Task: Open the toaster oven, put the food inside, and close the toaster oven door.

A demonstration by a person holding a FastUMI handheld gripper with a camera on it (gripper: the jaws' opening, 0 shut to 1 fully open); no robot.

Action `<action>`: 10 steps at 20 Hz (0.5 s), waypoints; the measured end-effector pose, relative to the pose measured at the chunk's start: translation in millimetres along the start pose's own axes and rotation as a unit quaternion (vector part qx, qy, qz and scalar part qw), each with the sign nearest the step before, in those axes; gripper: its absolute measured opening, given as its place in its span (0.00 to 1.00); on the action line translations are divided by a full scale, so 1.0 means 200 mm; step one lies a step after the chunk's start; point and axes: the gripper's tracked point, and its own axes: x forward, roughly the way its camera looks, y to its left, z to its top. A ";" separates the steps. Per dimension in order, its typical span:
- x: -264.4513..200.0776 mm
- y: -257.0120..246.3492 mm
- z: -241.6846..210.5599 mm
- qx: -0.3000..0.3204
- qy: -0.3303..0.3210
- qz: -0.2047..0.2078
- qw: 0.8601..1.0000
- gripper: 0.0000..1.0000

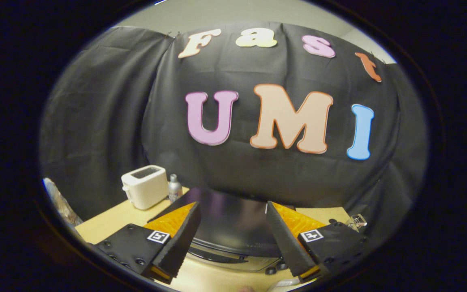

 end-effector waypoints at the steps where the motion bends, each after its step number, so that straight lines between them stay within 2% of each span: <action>1: 0.03 0.00 -0.07 -0.003 0.016 0.002 1.000 1.00; 5: 0.09 -0.02 -0.29 0.001 0.056 -0.001 0.998 1.00; 10: 0.08 -0.01 -0.43 0.000 0.083 0.002 0.997 1.00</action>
